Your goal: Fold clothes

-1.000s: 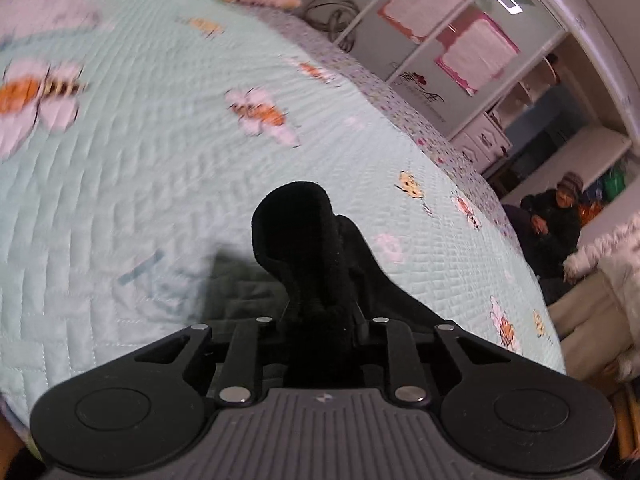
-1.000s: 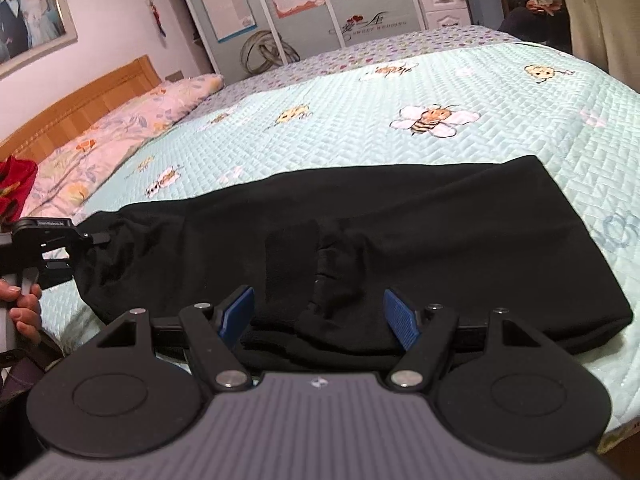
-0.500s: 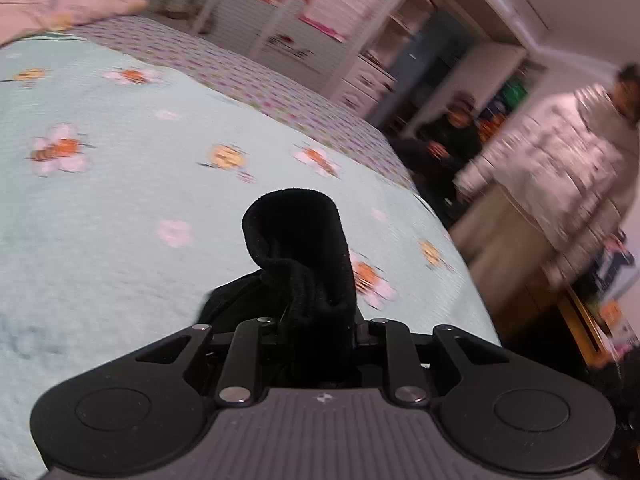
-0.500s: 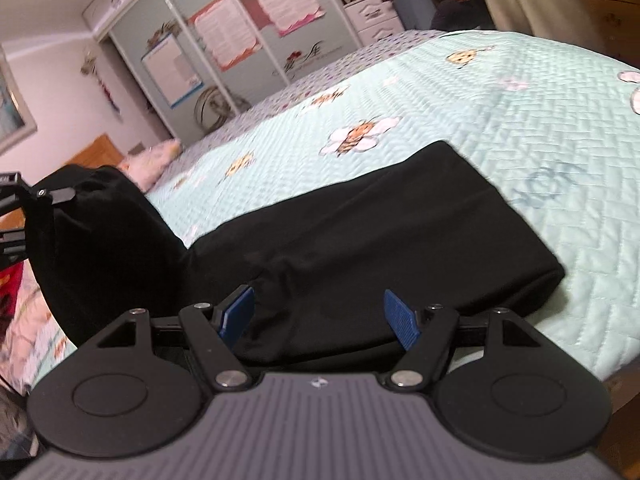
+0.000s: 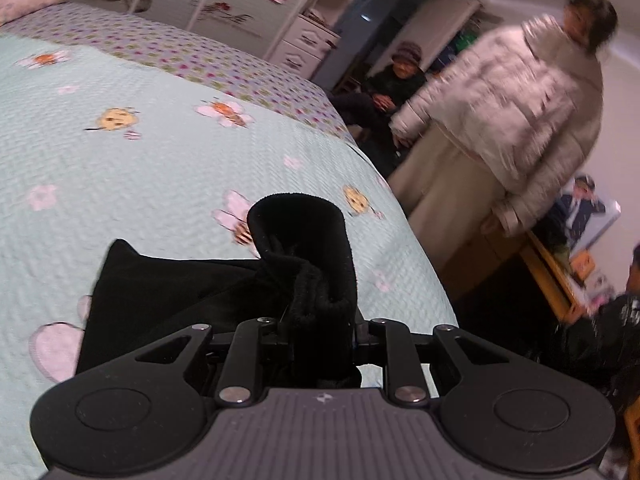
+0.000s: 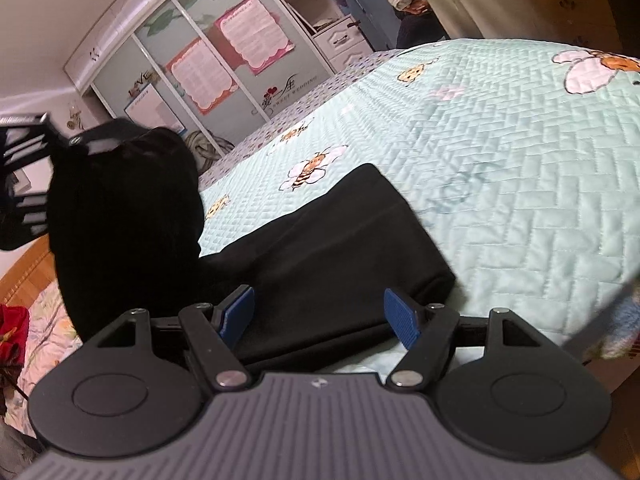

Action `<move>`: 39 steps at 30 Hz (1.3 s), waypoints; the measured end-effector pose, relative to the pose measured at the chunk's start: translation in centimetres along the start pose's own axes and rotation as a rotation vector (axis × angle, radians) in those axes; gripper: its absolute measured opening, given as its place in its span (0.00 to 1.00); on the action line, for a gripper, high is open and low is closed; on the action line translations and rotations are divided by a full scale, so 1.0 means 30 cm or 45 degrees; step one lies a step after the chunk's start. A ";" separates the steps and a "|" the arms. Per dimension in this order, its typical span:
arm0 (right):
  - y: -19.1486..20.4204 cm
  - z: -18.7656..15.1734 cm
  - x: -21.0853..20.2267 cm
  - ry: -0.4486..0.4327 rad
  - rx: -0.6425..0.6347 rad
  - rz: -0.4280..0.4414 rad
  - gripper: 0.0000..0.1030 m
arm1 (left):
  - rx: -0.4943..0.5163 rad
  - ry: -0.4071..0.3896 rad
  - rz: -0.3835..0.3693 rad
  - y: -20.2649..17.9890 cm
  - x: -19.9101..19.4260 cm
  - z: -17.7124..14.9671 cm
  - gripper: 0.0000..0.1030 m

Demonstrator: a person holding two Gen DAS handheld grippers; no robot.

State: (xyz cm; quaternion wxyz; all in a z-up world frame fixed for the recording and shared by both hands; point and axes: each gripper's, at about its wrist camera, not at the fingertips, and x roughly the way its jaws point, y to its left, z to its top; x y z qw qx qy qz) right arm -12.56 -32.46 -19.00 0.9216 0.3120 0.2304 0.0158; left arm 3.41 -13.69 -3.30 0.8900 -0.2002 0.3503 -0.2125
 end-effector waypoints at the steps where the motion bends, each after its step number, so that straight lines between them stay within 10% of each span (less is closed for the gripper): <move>1: -0.013 -0.002 -0.005 -0.006 0.011 0.009 0.71 | 0.037 0.015 -0.001 -0.032 0.032 -0.015 0.23; 7: -0.096 0.002 -0.027 -0.022 0.135 0.071 0.71 | 0.154 0.384 0.048 -0.071 0.259 -0.210 0.40; 16: -0.149 -0.003 -0.073 -0.043 0.220 0.077 0.73 | 0.067 0.117 0.106 0.192 0.028 -0.164 0.66; 24: -0.083 0.052 -0.081 -0.104 0.102 0.132 0.78 | -0.034 0.098 0.183 0.402 -0.051 -0.147 0.67; 32: -0.008 0.104 0.064 0.080 -0.026 0.023 0.77 | 0.142 0.096 0.097 0.370 -0.027 -0.189 0.74; 39: 0.046 0.158 0.113 0.139 -0.067 0.130 0.38 | 0.264 0.142 0.110 0.352 0.027 -0.247 0.75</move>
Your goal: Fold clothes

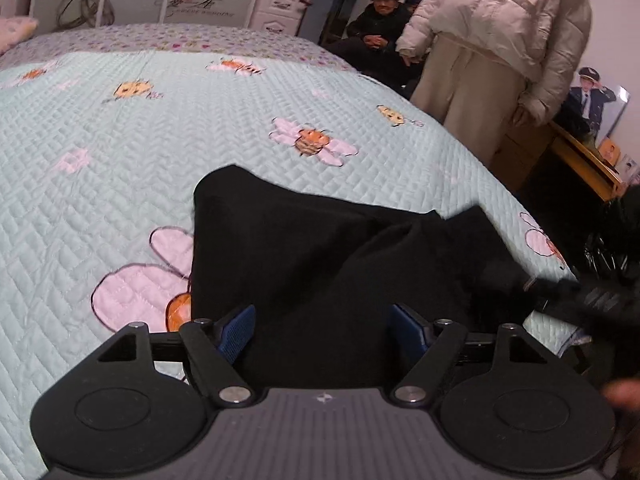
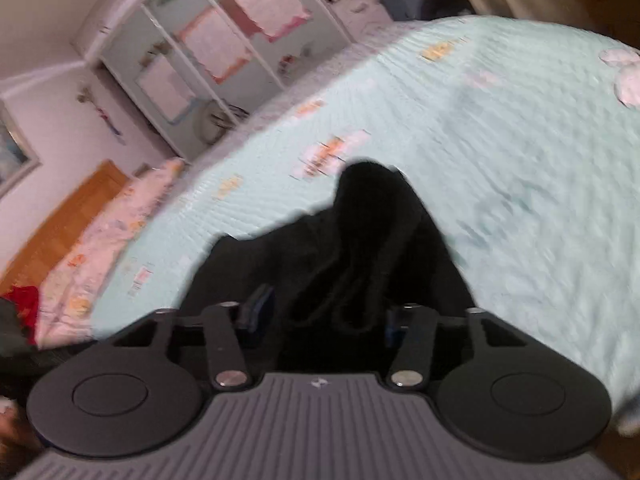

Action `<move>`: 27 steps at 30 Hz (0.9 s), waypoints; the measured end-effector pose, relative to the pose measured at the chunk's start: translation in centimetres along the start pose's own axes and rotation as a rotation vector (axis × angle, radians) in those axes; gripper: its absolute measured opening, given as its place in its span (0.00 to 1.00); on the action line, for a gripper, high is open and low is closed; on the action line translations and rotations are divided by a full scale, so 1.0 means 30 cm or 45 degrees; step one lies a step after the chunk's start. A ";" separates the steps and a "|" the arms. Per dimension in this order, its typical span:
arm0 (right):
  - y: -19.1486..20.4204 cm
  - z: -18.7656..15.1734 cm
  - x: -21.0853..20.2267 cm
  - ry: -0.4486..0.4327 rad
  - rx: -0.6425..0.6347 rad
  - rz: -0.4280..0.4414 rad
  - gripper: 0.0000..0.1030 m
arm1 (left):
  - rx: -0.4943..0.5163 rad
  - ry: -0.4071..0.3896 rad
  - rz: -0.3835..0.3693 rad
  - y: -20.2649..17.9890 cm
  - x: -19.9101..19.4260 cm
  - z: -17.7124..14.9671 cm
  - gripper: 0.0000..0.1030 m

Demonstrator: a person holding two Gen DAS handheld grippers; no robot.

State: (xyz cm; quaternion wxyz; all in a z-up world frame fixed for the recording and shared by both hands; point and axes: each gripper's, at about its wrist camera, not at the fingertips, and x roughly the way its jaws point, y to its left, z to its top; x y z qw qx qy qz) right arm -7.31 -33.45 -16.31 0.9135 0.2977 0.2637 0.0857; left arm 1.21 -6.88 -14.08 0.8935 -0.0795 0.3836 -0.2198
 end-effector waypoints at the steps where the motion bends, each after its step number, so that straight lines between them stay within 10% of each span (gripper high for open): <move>1: 0.012 0.026 -0.005 -0.012 -0.017 0.067 0.36 | -0.015 0.002 0.002 0.008 0.002 0.000 0.75; 5: -0.021 0.108 -0.003 -0.052 0.021 0.226 0.29 | -0.034 -0.003 0.006 0.015 0.004 0.006 0.80; 9: -0.128 0.100 0.041 0.061 0.101 0.074 0.29 | -0.019 0.028 0.015 0.001 0.021 -0.010 0.81; 21: -0.180 0.061 -0.019 0.036 0.190 0.099 0.20 | -0.033 0.060 0.062 0.023 0.061 -0.021 0.89; 27: -0.276 0.017 -0.025 0.005 0.262 0.094 0.31 | -0.034 0.066 0.078 0.043 0.069 -0.030 0.91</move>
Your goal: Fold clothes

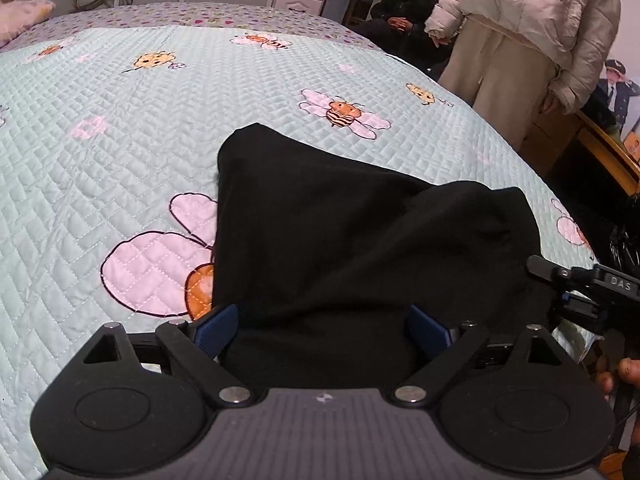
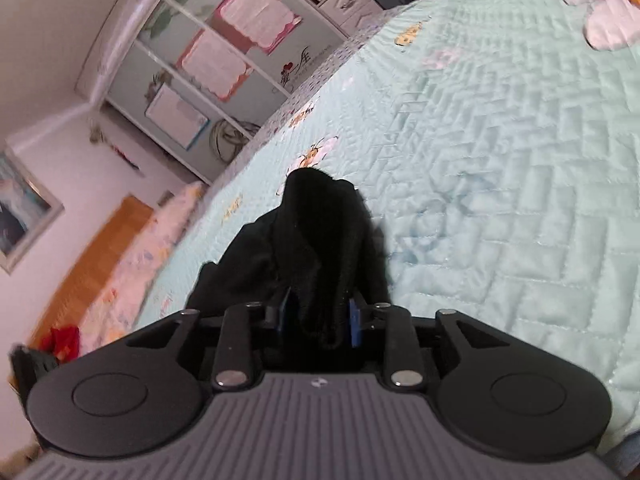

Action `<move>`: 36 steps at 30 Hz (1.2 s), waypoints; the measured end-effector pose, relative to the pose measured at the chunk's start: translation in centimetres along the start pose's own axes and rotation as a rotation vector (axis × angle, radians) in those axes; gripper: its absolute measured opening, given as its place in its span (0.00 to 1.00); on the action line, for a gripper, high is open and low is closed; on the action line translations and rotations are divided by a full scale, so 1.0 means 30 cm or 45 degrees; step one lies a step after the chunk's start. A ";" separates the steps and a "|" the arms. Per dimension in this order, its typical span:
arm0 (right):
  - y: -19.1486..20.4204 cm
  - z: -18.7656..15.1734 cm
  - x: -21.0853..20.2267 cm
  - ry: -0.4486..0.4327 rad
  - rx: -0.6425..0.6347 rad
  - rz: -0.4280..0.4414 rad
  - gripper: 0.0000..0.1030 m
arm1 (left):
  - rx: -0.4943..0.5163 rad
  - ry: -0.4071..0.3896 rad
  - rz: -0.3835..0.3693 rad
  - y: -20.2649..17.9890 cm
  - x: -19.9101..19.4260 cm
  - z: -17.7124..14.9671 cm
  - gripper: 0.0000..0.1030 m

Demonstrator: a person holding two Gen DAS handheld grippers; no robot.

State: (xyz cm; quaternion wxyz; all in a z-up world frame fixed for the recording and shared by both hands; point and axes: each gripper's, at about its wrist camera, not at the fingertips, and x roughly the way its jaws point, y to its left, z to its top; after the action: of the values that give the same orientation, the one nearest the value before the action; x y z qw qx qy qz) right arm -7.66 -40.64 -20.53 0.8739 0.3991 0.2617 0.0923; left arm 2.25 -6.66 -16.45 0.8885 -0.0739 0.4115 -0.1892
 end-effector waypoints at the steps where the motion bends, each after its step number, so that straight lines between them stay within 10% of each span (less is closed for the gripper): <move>1: 0.000 0.001 -0.009 -0.007 0.008 -0.009 0.31 | -0.007 -0.002 -0.002 0.005 -0.003 0.001 0.91; 9: 0.244 0.041 -0.103 -0.189 -0.320 -0.164 0.35 | -0.083 -0.106 -0.085 0.017 -0.110 0.092 0.90; 15: 0.476 0.004 0.055 0.005 -0.742 -0.057 0.34 | 0.018 -0.021 -0.118 -0.014 0.091 0.302 0.94; 20: 0.313 -0.063 0.143 0.292 -0.918 -0.284 0.22 | 0.065 0.163 0.020 0.031 0.315 0.326 0.81; 36: 0.392 0.085 0.062 0.174 -0.838 -0.071 0.40 | -0.117 0.016 -0.207 0.158 0.208 0.379 0.90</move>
State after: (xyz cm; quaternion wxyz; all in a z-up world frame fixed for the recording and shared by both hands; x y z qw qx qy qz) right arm -4.17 -33.79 -11.07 0.9386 0.0810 0.2865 0.1743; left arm 15.88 -5.05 -14.81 0.8633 -0.1464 0.4180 -0.2420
